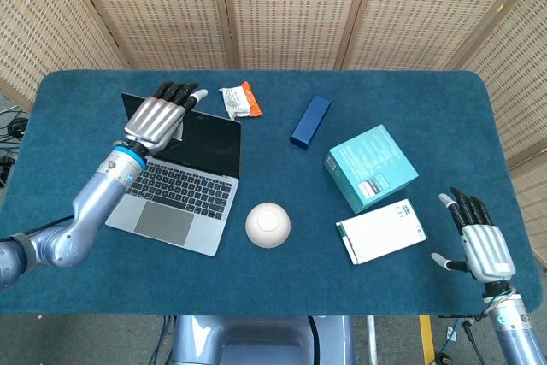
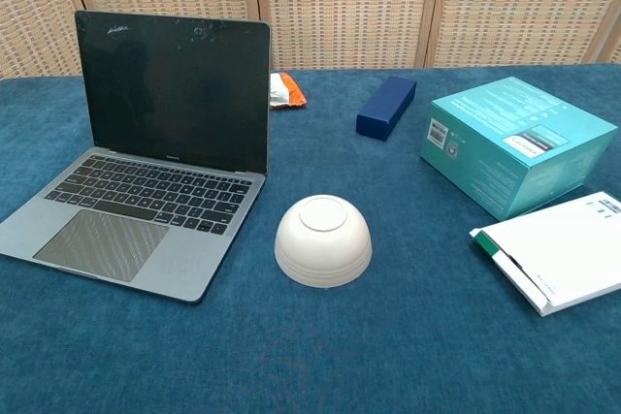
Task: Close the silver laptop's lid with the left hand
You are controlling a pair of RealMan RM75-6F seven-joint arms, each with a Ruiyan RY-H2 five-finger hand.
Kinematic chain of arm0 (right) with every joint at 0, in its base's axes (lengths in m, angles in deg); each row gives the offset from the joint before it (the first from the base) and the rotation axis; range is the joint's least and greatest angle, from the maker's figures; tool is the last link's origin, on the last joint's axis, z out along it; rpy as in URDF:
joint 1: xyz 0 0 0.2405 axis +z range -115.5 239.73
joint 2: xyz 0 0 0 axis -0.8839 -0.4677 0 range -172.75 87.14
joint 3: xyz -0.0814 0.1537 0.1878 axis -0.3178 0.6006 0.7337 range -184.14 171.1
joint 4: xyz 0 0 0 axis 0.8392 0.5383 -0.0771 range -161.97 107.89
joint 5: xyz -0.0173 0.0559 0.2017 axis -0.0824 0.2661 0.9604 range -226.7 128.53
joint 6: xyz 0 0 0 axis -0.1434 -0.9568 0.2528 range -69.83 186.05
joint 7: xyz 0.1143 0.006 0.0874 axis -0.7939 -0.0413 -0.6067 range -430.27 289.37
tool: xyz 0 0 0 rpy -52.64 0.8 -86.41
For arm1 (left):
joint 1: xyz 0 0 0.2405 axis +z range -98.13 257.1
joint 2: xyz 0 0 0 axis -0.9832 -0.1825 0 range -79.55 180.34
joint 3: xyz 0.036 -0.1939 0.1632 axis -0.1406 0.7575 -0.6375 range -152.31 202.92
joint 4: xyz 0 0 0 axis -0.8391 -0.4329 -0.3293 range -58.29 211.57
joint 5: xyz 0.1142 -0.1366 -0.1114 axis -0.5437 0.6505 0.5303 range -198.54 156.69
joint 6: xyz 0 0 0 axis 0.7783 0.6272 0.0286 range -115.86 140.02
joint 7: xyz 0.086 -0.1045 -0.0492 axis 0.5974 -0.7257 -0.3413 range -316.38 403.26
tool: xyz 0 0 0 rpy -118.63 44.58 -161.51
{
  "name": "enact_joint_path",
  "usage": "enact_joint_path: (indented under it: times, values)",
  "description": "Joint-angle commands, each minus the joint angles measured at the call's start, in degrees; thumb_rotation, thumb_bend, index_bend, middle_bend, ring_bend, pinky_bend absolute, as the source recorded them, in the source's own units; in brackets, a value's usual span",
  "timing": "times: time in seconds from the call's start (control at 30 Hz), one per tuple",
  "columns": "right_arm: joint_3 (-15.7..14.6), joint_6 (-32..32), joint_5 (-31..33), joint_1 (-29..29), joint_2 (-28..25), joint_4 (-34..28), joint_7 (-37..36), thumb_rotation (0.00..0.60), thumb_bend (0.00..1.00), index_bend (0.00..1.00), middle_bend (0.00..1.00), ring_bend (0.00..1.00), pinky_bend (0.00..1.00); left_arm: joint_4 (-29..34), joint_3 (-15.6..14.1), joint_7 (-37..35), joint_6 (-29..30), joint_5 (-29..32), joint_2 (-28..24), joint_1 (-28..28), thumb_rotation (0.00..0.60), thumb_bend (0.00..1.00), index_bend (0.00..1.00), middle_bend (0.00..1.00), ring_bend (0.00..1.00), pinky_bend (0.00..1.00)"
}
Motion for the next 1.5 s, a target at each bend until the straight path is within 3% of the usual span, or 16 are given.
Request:
enact_joint_path:
  times: [0.03,0.33,0.57,0.8,1.5]
  values:
    - [0.0,0.5,0.3,0.2,0.2,0.4,-0.3,0.6,0.08,0.08,0.0,0.0,0.0,-2.9,-1.1,0.9,-0.5,2.9,2.1,-2.4,0.6,1.0,0.0,0.0,0.0,0.0]
    - [0.0,1.1,0.3,0.5,0.5,1.0,-1.0,0.6,0.08,0.08,0.0,0.0,0.0,-10.0,-3.1,0.3,-0.9,5.8,7.4,-6.0,0.6,1.0,0.0,0.0,0.0,0.0]
    - [-0.2,1.5,0.2,0.7,1.0,1.5,-1.0,0.6,0.08,0.08,0.0,0.0,0.0,-13.6,-3.5,-2.4,-1.1,3.8,10.6,-6.6,0.6,1.0,0.0,0.0,0.0,0.0]
    - [-0.1,1.6,0.4,0.8,1.1,1.7,-1.1,0.6,0.08,0.08,0.0,0.0,0.0,-16.5,-4.6,-3.9,-3.2,4.2,13.0,-7.3,0.6,1.0,0.0,0.1,0.0,0.0]
    - [-0.6,1.5,-0.1,0.8,1.1,1.3,-0.3,0.6,0.09,0.08,0.0,0.0,0.0,-11.9,-6.7,-7.1,-1.4,1.0,10.2,-6.6,0.6,1.0,0.06,0.26,0.03,0.05]
